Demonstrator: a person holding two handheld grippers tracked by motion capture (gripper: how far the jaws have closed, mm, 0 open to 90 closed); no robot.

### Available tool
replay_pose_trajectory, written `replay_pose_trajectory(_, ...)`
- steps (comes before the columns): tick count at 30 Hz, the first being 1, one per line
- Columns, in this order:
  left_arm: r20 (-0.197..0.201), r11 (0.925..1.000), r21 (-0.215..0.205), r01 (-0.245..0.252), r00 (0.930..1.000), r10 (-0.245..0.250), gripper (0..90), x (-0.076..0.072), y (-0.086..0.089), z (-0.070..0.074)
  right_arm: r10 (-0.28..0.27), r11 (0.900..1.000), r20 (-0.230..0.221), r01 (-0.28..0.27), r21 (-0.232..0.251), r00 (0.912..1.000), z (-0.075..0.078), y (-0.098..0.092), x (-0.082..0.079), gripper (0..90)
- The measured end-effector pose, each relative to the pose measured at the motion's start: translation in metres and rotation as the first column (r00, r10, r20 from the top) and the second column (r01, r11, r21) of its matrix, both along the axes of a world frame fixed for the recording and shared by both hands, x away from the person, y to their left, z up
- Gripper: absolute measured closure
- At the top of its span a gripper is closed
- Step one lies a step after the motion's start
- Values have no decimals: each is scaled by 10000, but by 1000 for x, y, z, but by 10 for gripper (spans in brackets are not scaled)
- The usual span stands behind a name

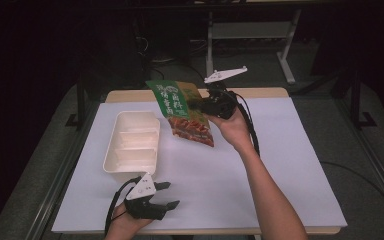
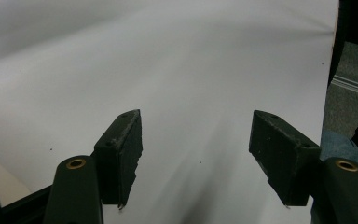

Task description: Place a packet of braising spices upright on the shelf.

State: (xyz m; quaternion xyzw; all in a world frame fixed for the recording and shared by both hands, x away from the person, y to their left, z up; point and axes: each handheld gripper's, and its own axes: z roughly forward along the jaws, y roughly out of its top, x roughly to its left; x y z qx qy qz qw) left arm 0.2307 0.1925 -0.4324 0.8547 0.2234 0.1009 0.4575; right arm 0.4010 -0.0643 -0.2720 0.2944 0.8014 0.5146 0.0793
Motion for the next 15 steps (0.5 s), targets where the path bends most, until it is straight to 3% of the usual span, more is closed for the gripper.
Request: replay_pose_trajectory(15, -3, 10000, 4, -27, 10000, 27, 333, 1, 2, 0, 461, 9989, 173, -463, 111, 9988, 11, 29, 8, 894)
